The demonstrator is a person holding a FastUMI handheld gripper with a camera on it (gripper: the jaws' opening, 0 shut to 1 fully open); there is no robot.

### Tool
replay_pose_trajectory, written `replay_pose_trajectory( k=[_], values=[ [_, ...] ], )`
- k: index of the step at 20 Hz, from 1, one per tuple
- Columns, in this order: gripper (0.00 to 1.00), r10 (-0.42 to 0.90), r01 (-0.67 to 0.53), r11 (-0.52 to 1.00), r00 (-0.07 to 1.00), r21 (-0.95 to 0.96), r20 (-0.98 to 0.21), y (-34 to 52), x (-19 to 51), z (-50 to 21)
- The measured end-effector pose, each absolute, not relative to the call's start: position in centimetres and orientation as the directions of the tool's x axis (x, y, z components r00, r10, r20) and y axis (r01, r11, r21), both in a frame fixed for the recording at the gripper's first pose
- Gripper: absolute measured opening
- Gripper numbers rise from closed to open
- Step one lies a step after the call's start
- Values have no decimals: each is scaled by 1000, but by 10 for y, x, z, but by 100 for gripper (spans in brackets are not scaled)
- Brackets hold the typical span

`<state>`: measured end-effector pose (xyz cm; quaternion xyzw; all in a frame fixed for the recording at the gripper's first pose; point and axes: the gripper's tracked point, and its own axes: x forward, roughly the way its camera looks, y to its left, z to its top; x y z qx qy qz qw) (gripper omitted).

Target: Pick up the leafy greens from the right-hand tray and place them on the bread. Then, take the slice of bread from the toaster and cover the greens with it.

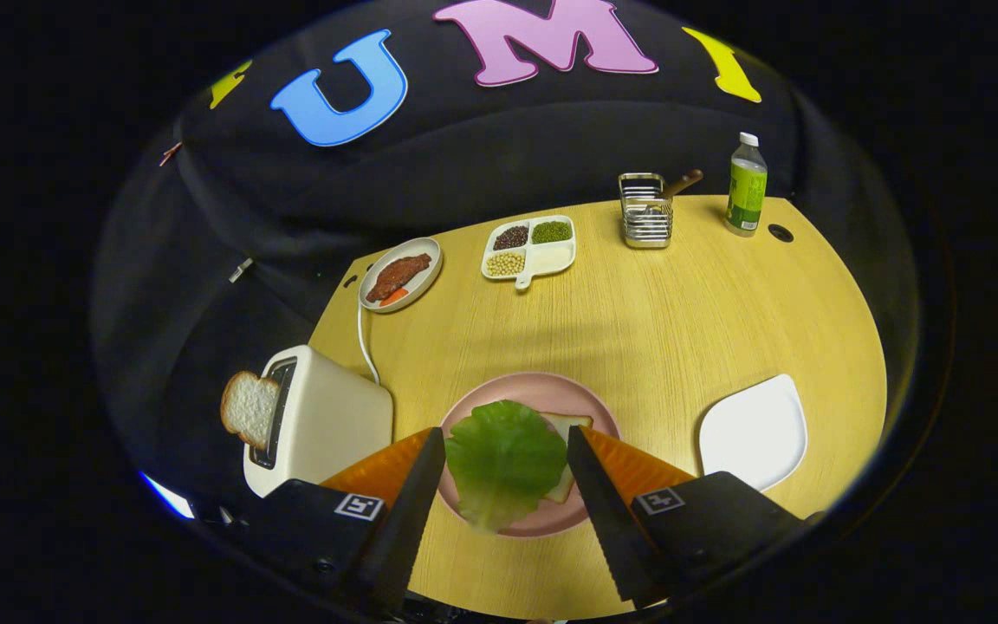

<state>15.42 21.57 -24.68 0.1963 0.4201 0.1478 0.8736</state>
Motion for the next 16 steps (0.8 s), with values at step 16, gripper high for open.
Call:
replay_pose_trajectory(
  k=[16],
  values=[
    [89,612,-489,791,647,367,-455,349,119,-87]
  ],
)
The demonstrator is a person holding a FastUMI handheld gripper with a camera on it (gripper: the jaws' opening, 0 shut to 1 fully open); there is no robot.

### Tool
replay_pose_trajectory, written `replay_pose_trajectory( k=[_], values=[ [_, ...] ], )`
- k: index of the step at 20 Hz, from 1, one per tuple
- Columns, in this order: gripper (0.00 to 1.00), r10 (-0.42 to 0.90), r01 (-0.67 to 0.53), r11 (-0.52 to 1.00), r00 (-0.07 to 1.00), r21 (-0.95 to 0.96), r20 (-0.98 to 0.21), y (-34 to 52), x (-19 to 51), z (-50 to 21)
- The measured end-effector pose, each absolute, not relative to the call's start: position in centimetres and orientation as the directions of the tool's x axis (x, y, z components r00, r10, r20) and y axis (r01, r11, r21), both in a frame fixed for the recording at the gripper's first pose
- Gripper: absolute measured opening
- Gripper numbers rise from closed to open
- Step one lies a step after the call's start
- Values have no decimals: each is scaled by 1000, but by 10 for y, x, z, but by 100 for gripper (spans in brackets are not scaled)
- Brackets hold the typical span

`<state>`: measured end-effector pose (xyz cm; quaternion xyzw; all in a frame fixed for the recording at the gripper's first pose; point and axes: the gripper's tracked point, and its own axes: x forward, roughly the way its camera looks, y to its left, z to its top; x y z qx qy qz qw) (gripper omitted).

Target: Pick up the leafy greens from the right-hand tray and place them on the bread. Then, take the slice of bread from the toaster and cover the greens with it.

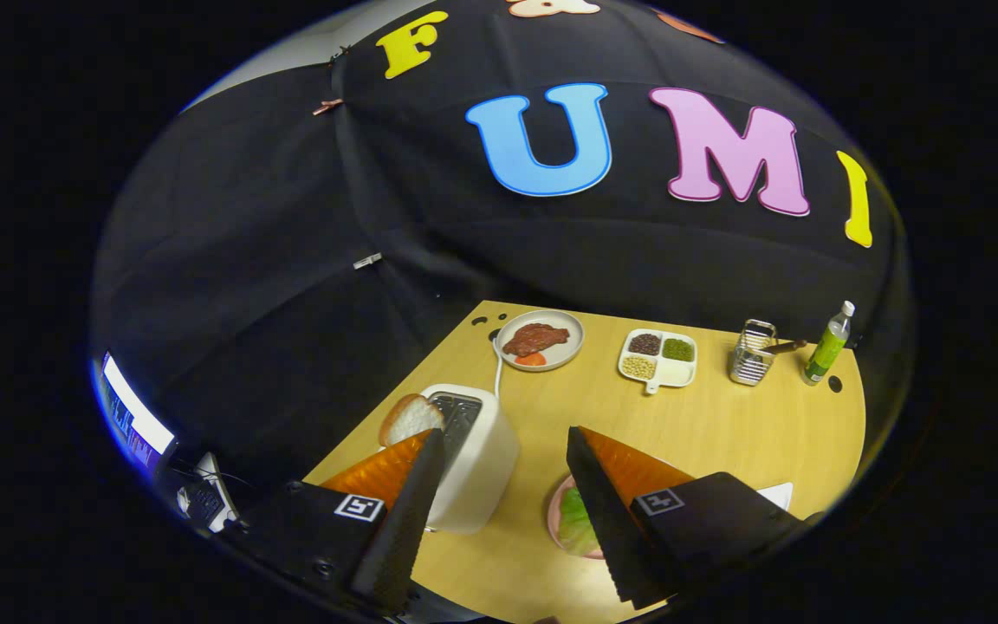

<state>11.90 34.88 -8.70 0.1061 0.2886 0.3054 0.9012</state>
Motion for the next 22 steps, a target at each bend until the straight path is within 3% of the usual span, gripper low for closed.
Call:
replay_pose_trajectory(
  k=[8,17,19,22],
  values=[
    [90,668,-542,743,555,394,-496,453,113,-103],
    [90,549,-477,827,567,299,-615,500,142,-163],
    [83,507,-466,849,587,249,-631,496,150,-172],
    [43,505,-458,849,551,265,-665,500,140,-188]
  ],
)
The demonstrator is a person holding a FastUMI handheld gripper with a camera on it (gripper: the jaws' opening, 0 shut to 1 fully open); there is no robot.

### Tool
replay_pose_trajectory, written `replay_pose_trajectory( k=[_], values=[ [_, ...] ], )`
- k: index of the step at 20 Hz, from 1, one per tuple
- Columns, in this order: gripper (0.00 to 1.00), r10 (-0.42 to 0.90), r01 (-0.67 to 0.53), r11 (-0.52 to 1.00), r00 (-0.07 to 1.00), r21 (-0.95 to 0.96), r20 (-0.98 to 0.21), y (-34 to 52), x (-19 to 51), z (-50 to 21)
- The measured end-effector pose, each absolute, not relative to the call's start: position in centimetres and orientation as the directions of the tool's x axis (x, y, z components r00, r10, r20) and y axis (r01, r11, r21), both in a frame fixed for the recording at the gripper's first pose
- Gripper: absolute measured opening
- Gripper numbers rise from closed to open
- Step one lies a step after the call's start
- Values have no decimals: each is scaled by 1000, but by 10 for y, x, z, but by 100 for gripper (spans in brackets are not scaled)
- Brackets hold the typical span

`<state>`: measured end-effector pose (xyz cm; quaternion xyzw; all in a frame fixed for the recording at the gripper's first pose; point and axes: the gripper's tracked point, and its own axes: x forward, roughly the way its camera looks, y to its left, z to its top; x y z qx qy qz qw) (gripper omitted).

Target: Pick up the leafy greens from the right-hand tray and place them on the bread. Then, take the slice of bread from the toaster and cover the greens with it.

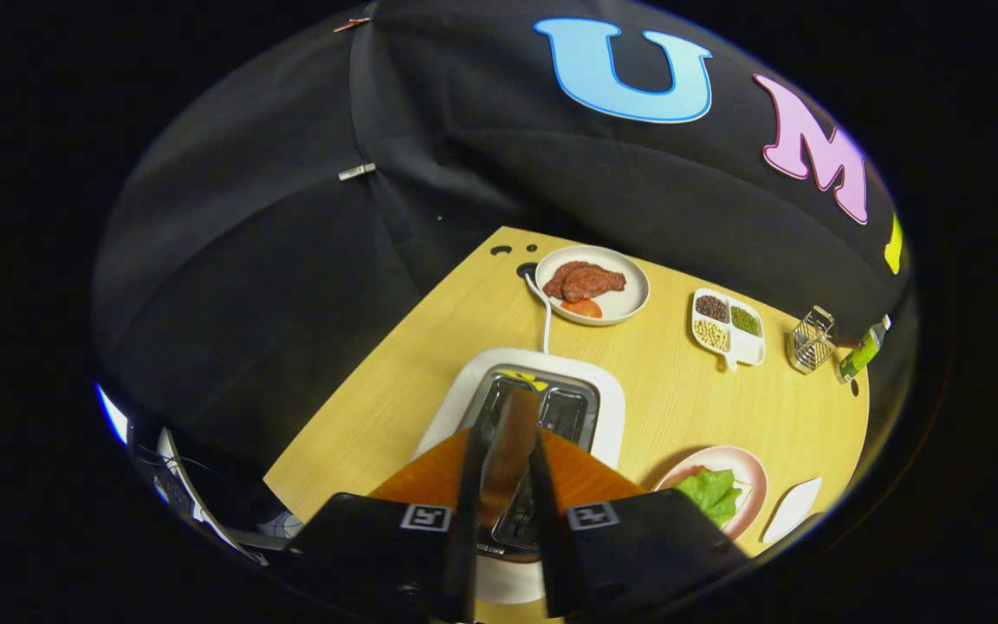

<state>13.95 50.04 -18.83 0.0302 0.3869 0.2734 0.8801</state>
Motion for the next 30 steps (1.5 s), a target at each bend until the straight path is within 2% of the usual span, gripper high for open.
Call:
replay_pose_trajectory(
  k=[2,4,11,18,24,30],
  values=[
    [16,512,-445,849,557,286,-654,499,140,-181],
    [12,535,-461,836,563,297,-630,500,139,-167],
    [11,607,-446,795,603,411,-518,461,145,-99],
    [11,570,-386,810,694,442,-440,359,164,-61],
    [11,453,-341,890,746,304,-488,266,171,-111],
    [11,396,-266,915,737,304,-548,241,168,-186]
  ],
)
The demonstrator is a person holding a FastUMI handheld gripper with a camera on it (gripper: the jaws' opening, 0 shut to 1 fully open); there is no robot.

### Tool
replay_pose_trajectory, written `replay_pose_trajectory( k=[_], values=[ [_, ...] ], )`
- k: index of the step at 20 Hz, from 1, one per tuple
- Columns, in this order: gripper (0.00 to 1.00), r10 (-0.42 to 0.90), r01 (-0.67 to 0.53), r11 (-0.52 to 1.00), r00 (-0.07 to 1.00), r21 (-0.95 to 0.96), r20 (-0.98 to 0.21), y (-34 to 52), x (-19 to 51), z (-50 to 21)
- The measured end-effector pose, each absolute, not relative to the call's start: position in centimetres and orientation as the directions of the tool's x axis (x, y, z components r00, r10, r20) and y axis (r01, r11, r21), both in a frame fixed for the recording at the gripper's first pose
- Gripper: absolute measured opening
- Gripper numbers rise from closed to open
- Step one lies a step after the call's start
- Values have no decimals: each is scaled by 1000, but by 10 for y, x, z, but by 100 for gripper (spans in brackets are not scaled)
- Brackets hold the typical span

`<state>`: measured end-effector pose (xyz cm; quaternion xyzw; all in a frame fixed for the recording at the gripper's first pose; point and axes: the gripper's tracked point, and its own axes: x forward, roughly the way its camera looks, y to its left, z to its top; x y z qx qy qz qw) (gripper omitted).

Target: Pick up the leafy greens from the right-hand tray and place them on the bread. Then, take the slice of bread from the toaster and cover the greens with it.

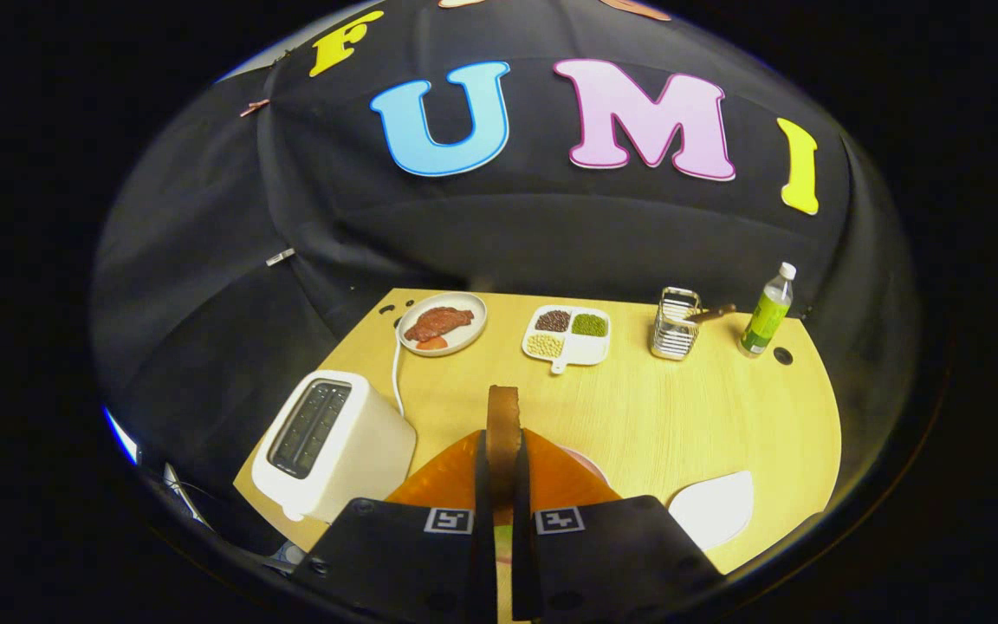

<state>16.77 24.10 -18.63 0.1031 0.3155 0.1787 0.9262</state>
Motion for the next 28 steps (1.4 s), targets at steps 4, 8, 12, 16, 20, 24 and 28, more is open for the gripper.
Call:
replay_pose_trajectory(
  k=[4,8,12,16,20,24,28],
  values=[
    [11,426,-198,886,706,419,-566,262,164,-224],
    [11,437,-89,845,684,528,-584,268,163,-266],
    [11,348,-5,886,667,464,-659,234,164,-323],
    [13,310,-41,931,614,362,-726,221,156,-358],
    [19,270,-124,961,614,248,-741,218,155,-369],
    [43,215,-171,976,620,137,-755,210,155,-374],
    [61,143,-247,968,661,-33,-737,199,155,-371]
  ],
)
